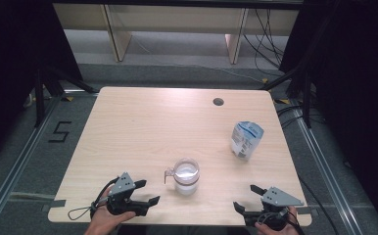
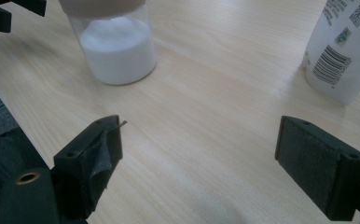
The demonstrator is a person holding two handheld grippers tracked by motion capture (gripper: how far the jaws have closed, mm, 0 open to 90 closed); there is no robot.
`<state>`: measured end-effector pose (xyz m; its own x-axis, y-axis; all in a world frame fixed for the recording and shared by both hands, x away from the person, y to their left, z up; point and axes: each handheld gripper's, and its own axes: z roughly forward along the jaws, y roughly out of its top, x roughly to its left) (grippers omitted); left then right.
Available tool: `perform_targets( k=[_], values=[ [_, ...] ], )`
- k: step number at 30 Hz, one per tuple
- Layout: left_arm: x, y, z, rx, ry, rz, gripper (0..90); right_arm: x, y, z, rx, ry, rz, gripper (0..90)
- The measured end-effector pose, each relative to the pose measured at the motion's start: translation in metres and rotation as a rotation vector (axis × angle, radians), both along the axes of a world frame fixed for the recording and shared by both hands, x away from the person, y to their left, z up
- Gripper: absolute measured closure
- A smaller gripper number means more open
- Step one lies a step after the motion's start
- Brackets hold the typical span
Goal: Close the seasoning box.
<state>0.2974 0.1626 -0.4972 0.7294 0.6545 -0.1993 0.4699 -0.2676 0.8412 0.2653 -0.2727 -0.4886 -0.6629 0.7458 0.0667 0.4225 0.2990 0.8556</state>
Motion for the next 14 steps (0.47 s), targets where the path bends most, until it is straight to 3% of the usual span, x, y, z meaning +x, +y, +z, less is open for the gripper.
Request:
perform_targets(
  k=[1, 3, 5, 6, 7, 9, 12, 14],
  values=[
    [-0.0001, -0.0001, 0.0000, 0.000, 0.000, 0.000, 22.2, 0.0007, -0.0002, -0.0003, -0.004, -0.015, 0.000, 15.7],
    [-0.0001, 0.0000, 0.0002, 0.001, -0.002, -0.001, 22.2, -0.0017, 0.0018, 0.0000, 0.013, 0.021, -0.011, 15.6],
    [-0.0002, 0.0002, 0.0005, 0.006, -0.005, 0.002, 22.2, 0.0009, 0.0007, -0.0007, 0.001, -0.010, 0.001, 15.7],
    [-0.0002, 0.0001, 0.0003, 0.002, -0.004, 0.004, 22.2, -0.0002, 0.0015, -0.0006, 0.011, -0.001, -0.009, 15.6],
    [-0.0004, 0.0000, 0.0003, -0.002, -0.001, 0.007, 22.2, 0.0016, 0.0002, -0.0007, 0.000, -0.029, 0.001, 15.7],
    [0.0000, -0.0002, -0.0002, -0.009, 0.000, 0.006, 22.2, 0.0018, -0.0007, -0.0004, -0.011, -0.028, 0.002, 15.6],
    [0.0005, -0.0007, -0.0010, -0.014, 0.002, 0.011, 22.0, -0.0008, 0.0006, -0.0001, 0.002, 0.015, -0.024, 15.7],
    [0.0018, 0.0003, -0.0008, 0.002, -0.010, 0.001, 20.9, 0.0018, -0.0001, -0.0011, 0.004, -0.005, -0.007, 15.6]
  ],
)
